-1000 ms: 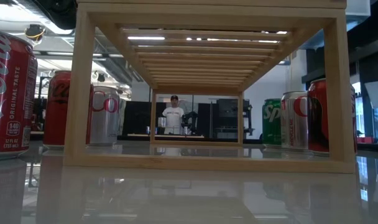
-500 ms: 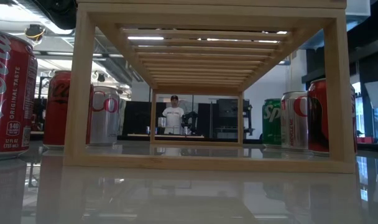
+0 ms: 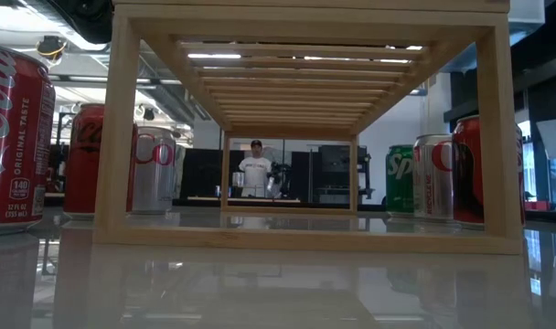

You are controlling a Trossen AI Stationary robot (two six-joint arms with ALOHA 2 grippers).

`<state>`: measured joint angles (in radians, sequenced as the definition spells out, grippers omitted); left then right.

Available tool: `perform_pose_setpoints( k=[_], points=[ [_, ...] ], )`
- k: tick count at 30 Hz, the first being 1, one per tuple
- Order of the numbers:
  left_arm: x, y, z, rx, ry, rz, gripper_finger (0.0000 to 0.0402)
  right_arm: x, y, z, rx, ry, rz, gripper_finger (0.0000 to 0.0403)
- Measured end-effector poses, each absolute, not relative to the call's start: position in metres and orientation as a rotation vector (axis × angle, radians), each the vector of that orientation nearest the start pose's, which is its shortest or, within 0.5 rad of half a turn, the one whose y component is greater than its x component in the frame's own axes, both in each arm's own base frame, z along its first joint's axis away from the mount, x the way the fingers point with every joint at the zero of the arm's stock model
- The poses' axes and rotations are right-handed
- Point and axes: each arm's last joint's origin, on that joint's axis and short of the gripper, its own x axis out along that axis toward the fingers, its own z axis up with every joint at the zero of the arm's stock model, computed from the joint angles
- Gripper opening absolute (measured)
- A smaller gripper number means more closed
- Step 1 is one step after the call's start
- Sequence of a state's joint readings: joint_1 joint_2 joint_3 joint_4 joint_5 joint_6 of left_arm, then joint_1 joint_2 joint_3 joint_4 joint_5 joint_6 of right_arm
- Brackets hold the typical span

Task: Place canned beverage on shelf
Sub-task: Put the left green soda can on the shelf

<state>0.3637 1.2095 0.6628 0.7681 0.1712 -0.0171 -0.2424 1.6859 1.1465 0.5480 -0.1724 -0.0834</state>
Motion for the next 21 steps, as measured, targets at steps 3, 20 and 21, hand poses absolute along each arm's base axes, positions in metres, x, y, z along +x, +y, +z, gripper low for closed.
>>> perform_pose_setpoints(
  k=[3, 20, 21],
  points=[
    [0.2458, 0.0885, 0.2954, 0.041, -0.215, 0.194, 0.0288, 0.3775, -0.0884, 0.2921, -0.085, -0.004, -0.071, 0.0334],
    [0.2460, 0.0899, 0.2927, 0.031, -0.189, 0.228, 0.0288, 0.3773, -0.0897, 0.2914, -0.085, 0.007, -0.141, 0.0346],
    [0.2460, 0.0902, 0.2925, 0.031, -0.187, 0.234, 0.0288, 0.3773, -0.0901, 0.2914, -0.085, 0.008, -0.155, 0.0348]
  ],
)
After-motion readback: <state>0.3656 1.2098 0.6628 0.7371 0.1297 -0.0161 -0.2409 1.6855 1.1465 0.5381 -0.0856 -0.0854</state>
